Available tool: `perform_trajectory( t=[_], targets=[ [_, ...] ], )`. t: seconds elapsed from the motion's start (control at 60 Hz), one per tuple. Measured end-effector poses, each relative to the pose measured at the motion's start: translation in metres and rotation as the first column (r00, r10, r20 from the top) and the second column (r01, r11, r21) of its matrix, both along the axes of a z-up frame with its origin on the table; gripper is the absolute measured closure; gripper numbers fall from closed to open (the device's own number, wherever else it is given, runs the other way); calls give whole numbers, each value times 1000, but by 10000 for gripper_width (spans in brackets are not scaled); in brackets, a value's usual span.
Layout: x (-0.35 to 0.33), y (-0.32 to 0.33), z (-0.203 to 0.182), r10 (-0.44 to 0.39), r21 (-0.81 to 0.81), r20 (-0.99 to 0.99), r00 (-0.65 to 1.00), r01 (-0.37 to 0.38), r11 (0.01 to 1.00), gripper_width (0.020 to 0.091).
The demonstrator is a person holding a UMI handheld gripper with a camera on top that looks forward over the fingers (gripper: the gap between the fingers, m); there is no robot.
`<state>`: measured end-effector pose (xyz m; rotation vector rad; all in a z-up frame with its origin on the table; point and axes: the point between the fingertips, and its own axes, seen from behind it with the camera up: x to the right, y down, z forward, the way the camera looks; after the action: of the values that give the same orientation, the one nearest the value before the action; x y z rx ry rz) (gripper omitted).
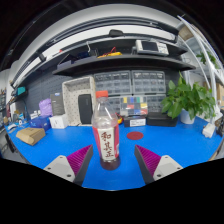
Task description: Pour water
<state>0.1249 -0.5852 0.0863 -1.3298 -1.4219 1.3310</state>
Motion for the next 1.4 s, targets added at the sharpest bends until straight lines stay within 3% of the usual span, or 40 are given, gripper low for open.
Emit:
perform_trajectory(
  t=[0.183, 0.317, 0.383, 0.417, 0.45, 0.567, 0.667, 0.9, 1.033, 1.217, 1.4],
  targets=[
    [-45, -22, 4, 4, 75, -39, 999, -1, 997, 244],
    [-72, -30, 7, 0, 85, -53, 999, 5, 996, 291],
    [-82, -30, 8, -13, 81, -61, 998, 18, 997, 346],
    [-85, -30, 9, -22, 78, -70, 997, 27, 997, 417],
    [-88, -27, 10, -35, 78, -79, 996, 41, 996, 533],
    [-88, -30, 12, -40, 87, -109, 993, 50, 995, 597],
    [-89, -30, 14, -47, 92, -142, 989, 61, 994, 722],
    [-91, -31, 11, -25, 92, -110, 994, 36, 995, 726],
    [-99, -9, 18, -30, 228, -99, 995, 52, 972, 723],
    [-142, 50, 34, -82, 575, -108, 991, 129, 808, 723],
    [-204, 73, 42, -53, 873, -100, 994, 113, 474, 724]
  ],
)
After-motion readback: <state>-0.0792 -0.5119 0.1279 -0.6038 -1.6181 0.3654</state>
